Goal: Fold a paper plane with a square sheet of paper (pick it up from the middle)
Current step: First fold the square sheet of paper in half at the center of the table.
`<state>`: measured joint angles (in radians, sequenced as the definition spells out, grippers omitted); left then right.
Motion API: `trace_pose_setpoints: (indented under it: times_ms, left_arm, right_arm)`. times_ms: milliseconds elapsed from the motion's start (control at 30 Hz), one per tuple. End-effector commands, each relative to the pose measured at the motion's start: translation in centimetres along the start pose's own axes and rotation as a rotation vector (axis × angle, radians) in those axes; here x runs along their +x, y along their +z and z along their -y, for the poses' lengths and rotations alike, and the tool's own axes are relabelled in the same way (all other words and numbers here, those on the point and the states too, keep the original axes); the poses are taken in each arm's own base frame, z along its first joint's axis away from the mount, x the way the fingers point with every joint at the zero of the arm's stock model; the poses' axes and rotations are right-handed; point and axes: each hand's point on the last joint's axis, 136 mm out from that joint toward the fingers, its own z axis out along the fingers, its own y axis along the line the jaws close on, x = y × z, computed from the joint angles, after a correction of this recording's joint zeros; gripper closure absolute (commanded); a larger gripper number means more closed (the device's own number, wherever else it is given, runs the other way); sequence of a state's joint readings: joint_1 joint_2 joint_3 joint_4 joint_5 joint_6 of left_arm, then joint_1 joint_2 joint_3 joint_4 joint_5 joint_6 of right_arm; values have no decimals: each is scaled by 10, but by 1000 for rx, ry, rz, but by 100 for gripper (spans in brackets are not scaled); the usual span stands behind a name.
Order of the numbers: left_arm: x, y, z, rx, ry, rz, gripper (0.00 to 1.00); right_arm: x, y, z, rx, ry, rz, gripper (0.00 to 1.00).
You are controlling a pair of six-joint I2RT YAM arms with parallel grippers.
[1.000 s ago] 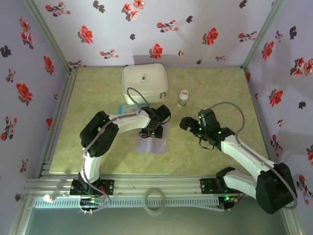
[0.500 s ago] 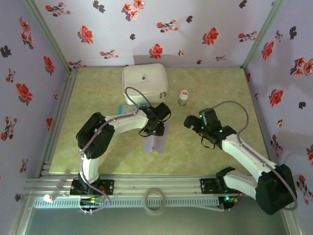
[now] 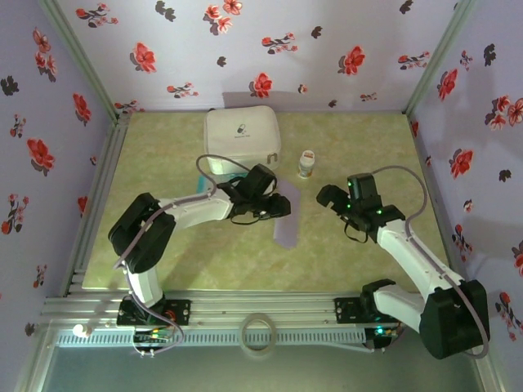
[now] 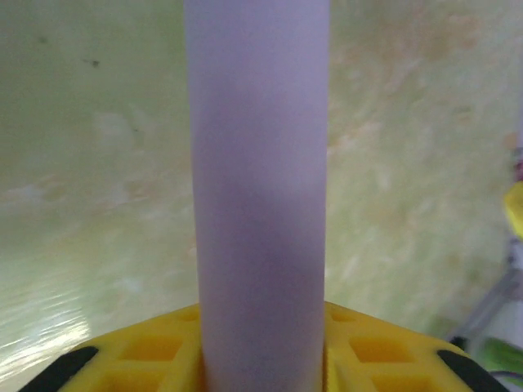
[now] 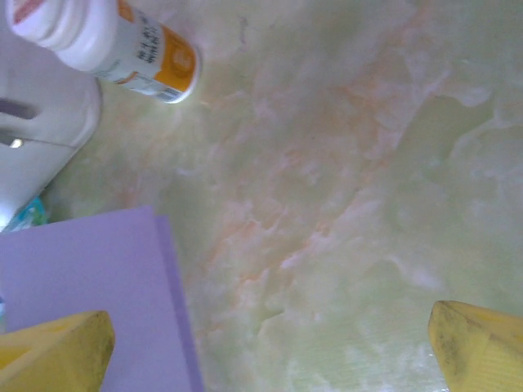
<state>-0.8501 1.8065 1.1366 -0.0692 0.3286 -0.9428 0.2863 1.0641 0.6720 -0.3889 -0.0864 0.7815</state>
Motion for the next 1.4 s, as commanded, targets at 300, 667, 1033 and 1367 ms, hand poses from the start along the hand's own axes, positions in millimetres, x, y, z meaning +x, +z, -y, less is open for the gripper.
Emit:
trace_pose_setpoints:
  times_ms: [300,667,1033,1367]
  left_arm:
    - [7,15,-8,125,-126,-10,67]
    - [11,18,-42,-68,-56,-24,63]
    - [11,13,-68,-188,-25,6,51]
    - [7,1,-76,-270,35,17,40]
  right_arm:
    - [5,-3,-44,-268,-42,-59,2]
    - [13,5,-58,-341,-7,-130,13]
    - [22,19,-64,-344,8,-175,14]
    - [24,25,-63,-329,-2,-187,13]
